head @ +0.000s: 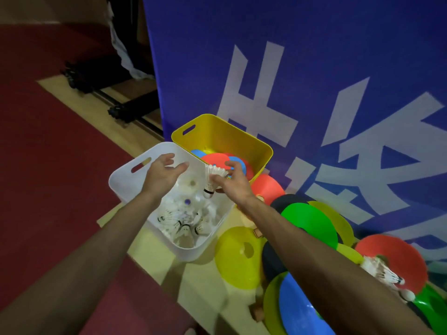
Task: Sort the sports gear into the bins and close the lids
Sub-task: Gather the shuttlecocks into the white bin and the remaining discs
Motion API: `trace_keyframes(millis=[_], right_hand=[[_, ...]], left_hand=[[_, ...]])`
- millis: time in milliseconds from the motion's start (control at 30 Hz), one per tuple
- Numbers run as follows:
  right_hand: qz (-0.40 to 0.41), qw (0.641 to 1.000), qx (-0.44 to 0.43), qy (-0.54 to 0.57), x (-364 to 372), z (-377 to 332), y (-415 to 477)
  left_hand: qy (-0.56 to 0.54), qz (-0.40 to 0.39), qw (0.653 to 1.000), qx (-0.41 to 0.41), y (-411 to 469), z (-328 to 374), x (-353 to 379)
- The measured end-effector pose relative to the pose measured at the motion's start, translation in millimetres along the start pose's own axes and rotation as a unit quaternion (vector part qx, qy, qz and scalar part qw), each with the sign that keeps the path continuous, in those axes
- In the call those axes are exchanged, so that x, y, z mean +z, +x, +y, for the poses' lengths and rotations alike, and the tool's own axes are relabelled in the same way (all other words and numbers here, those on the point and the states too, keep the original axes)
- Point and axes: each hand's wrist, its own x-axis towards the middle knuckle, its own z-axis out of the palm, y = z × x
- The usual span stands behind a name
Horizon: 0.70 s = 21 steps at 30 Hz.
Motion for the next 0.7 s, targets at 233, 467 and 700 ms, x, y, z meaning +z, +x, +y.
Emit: trace_keyframes(millis=[233,467,700], right_hand=[[0.006,1.000,0.015,-0.022,-12.0,14.4,-9.7],[0.003,1.000,-0.002,0.000,-44.3,12.8,-28.7],[0.106,0.994,0.033,0.017,-152.1,65.2,-70.9]], left_hand=[[-0.007,0.011,1.000,0.018,-17.6,6.2,9.6],[-0.005,-0.011,1.000,0.019,-57.6,9.8,45.2],[0.008,-0.113,0.992,0.047,-103.0,15.6,126.1]])
